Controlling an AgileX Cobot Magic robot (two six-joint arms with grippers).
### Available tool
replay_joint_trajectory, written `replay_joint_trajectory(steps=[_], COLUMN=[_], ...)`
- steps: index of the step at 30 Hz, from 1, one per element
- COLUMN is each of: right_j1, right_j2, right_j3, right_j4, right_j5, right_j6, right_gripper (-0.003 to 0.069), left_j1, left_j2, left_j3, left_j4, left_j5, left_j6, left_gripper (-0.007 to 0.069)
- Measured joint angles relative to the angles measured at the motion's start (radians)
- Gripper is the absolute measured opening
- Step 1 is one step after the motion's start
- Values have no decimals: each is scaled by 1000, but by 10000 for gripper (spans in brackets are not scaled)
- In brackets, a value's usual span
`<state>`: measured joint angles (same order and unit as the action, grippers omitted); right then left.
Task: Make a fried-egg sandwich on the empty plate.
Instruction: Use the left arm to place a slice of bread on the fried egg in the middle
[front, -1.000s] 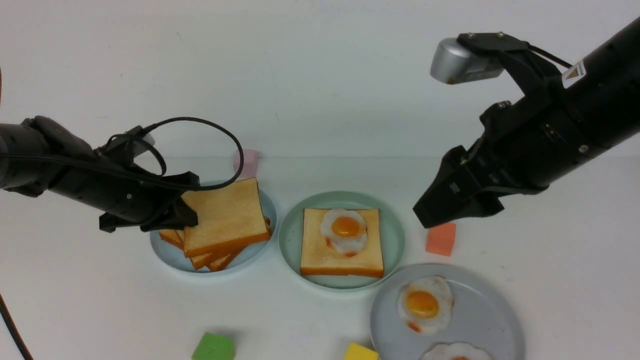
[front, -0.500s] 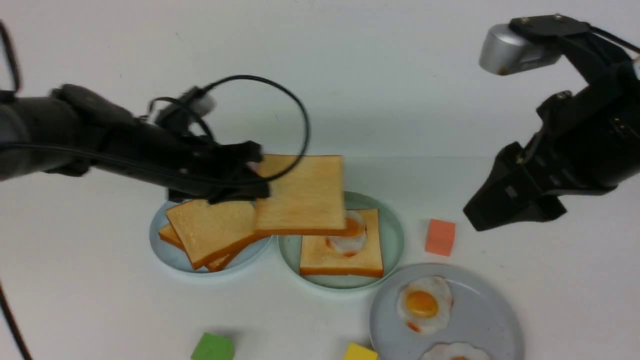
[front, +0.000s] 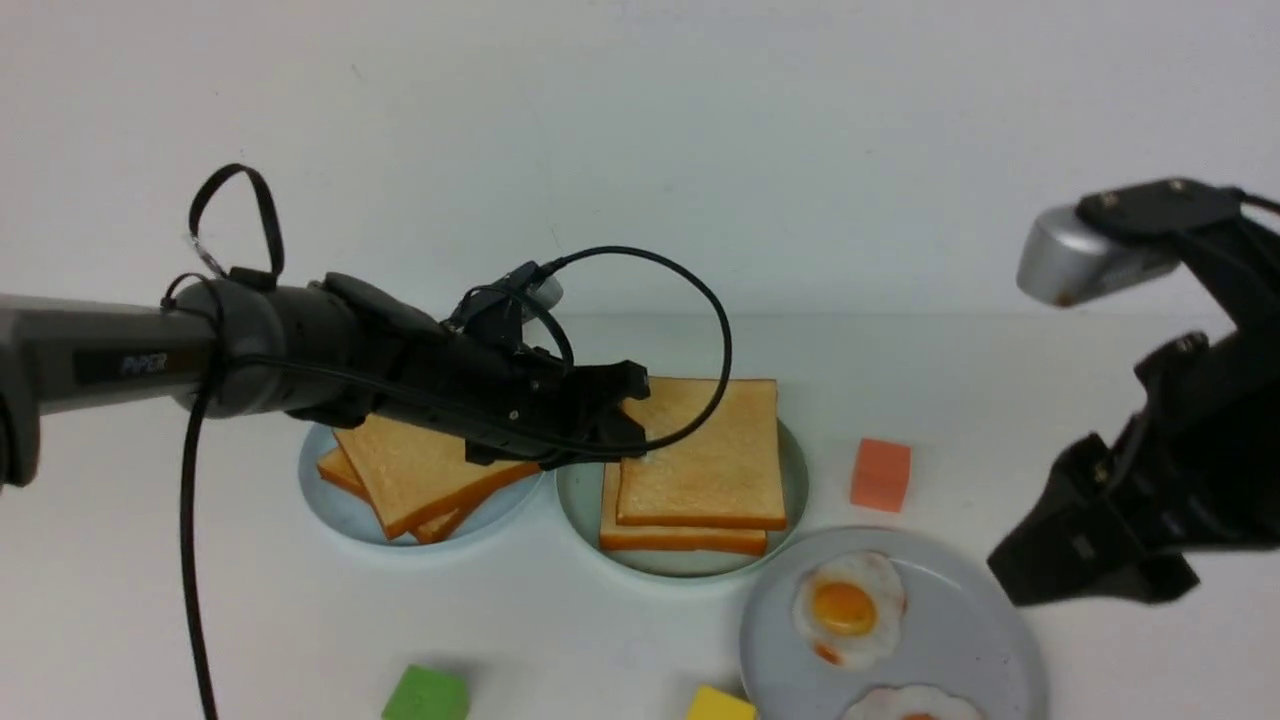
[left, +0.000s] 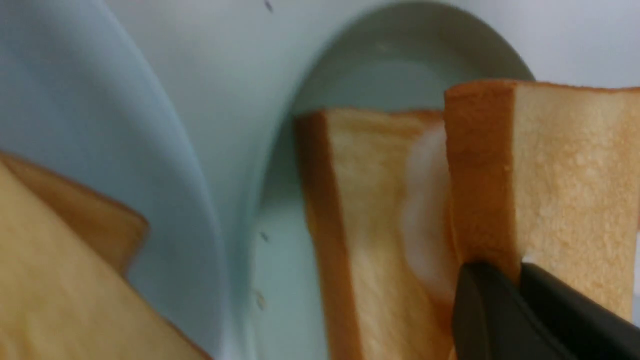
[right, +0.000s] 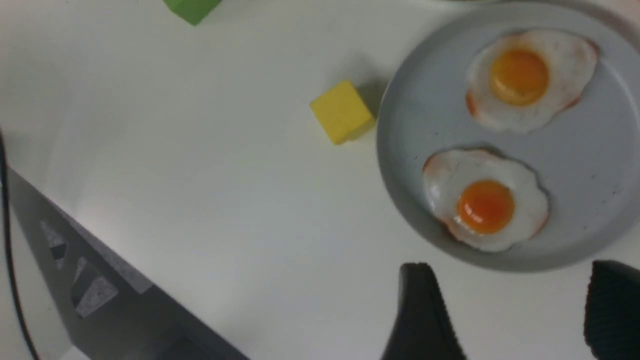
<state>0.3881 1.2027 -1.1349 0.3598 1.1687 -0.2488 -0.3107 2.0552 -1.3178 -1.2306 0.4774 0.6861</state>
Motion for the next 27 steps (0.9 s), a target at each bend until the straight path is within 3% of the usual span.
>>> replay_joint_trajectory(steps=[13, 21, 24, 27], right_j1=[0, 0, 0, 0], right_j2=[-52, -55, -55, -55], right_j3=[56, 56, 56, 56], right_j4=[10, 10, 7, -9], right_j5=[-21, -21, -31, -38], right_j6=[4, 4, 4, 4], right_gripper=[443, 435, 398, 339], left_j1=[0, 0, 0, 0], left_j2=[13, -4, -37, -68], left_j3=[-12, -17, -17, -17], left_j4=[32, 123, 176, 233], left_j5=[4, 17, 20, 31], left_j6=[-14, -88, -102, -142], left_gripper=[63, 242, 324, 356])
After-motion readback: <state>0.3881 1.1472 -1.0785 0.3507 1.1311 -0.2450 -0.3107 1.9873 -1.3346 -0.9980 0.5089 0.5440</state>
